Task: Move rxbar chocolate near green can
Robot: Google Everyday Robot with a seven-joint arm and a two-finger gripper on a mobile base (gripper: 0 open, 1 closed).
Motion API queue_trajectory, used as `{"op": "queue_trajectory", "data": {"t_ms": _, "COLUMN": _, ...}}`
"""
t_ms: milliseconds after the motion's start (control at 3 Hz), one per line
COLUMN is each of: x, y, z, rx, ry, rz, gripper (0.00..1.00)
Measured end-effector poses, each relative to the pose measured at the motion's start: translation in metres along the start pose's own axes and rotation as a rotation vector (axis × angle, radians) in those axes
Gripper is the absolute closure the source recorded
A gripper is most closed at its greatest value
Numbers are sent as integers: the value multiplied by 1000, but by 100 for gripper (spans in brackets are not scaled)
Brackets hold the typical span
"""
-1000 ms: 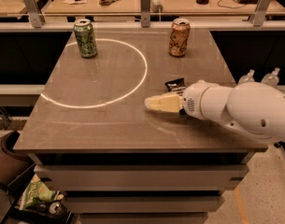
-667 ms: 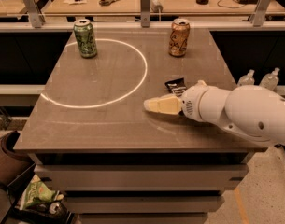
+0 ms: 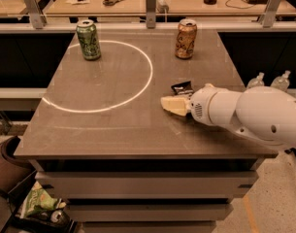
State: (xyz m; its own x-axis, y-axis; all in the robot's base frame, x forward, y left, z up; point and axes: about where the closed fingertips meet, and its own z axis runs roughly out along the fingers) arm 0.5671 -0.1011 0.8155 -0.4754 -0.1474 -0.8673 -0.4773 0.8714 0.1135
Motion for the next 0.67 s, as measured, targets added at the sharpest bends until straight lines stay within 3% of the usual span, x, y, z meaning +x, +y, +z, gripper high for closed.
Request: {"op": "queue_trajectory", "data": {"t_ms": 667, "x": -4, "y": 1, "z": -2, "rx": 0, "ry": 0, "rz": 0, "gripper": 88}}
